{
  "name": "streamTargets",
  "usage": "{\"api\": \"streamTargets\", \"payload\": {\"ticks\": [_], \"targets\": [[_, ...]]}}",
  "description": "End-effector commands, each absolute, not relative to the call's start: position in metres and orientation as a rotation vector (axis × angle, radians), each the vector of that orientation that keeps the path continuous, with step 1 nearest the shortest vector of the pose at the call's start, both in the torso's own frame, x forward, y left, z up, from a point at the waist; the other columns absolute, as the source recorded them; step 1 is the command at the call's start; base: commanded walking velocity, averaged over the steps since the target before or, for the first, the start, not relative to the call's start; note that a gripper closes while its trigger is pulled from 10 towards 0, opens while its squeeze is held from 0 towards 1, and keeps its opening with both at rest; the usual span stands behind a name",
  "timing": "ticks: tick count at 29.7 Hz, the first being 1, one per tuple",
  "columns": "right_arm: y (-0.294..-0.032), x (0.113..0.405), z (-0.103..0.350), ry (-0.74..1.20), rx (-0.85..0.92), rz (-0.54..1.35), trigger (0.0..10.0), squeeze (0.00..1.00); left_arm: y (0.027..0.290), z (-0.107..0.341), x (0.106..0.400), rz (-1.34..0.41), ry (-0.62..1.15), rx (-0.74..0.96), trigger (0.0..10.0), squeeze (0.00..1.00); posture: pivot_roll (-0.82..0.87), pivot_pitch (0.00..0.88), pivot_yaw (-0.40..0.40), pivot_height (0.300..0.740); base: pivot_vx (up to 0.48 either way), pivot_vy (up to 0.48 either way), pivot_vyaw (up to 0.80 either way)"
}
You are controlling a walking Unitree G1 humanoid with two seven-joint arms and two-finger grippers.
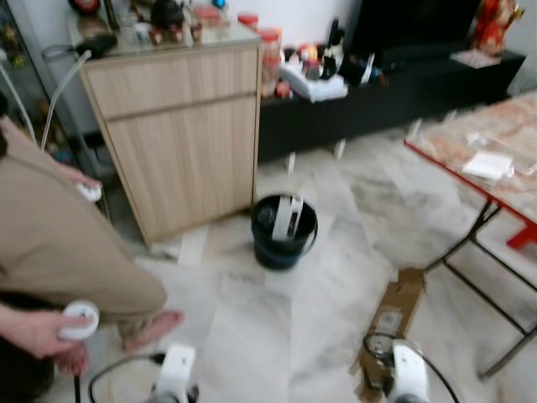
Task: Picking trash to rubbish bin
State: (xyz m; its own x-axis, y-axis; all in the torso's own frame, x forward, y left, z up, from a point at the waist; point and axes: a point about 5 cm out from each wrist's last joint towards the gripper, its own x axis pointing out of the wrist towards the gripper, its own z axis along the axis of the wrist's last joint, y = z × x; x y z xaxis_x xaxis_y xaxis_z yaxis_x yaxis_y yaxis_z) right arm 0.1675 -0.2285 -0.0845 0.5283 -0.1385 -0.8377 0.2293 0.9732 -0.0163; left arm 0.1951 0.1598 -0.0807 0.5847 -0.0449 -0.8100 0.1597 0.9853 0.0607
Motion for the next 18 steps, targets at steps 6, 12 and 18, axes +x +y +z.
{"api": "streamTargets", "payload": {"ticks": [6,12,18], "targets": [[-0.2278,0.178,-0.0798,0.951,0.118,-0.242,10.0,0.0,0.167,-0.0794,0.1969,-0.104,0.938,0.144,10.0,0.0,0.0,0.057,-0.118,0.74,0.242,0.0,0.0],[-0.2282,0.1785,-0.0796,0.954,0.114,-0.247,10.0,0.0,0.1666,-0.0795,0.1967,-0.104,0.939,0.143,10.0,0.0,0.0,0.057,-0.118,0.74,0.2,0.0,0.0],[-0.2277,0.179,-0.0795,0.956,0.105,-0.244,10.0,0.0,0.167,-0.0796,0.1965,-0.103,0.939,0.143,10.0,0.0,0.0,0.057,-0.118,0.74,0.0,0.0,-0.4]]}}
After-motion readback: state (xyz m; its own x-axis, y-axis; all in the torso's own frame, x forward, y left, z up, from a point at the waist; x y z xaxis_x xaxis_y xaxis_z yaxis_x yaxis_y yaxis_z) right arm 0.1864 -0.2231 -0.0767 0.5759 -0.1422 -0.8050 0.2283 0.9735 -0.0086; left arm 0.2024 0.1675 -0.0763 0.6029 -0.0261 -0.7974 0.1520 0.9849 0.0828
